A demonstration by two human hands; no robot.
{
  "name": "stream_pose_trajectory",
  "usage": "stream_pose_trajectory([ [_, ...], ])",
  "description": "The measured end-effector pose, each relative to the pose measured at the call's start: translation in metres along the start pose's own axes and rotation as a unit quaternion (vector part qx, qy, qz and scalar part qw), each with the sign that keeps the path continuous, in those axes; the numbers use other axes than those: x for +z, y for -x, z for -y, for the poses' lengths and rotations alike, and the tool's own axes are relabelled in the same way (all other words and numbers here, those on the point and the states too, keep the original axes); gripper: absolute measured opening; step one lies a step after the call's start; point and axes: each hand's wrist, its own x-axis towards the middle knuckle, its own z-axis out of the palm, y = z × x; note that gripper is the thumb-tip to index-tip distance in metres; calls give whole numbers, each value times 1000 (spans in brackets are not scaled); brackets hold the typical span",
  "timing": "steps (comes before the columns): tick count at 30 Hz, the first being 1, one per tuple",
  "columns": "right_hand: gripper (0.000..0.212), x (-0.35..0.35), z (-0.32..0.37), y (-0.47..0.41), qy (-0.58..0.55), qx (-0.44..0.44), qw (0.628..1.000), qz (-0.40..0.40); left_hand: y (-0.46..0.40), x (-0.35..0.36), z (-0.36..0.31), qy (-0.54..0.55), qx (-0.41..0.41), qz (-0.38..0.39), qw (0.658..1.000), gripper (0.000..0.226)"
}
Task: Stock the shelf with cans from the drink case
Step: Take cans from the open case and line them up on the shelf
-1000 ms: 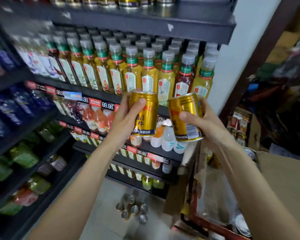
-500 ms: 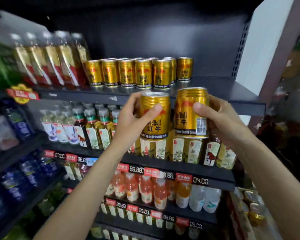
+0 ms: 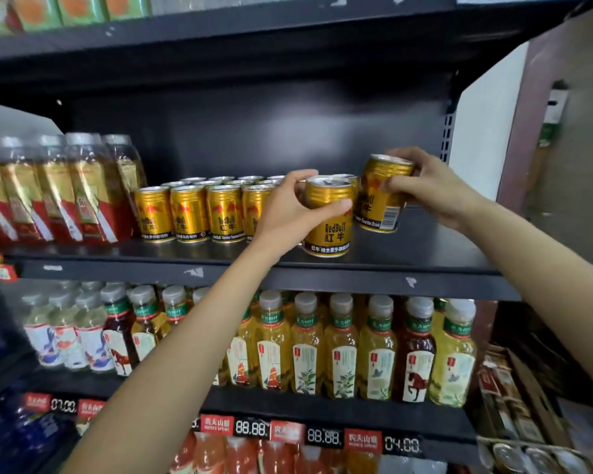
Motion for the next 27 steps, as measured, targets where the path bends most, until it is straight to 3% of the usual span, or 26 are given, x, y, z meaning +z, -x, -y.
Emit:
stream_pose_trajectory([
  [6, 52, -23, -16, -73, 177, -21, 979, 98, -3, 3, 17, -45, 24, -15, 999, 55],
  [10, 57, -20, -12, -110, 352, -75, 908, 216, -3, -5, 18, -46, 12, -30, 998, 61],
  [16, 58, -5, -19, -131, 433, -118, 838, 309, -4, -3, 17, -57, 4, -47, 997, 63],
  [25, 69, -9, -33, -138, 451, -100, 823, 331, -8, 11, 8, -86, 30, -24, 996, 60],
  [27, 68, -16, -33, -128, 429, -116, 844, 302, -16, 17, 3, -106, 42, -11, 993, 55],
])
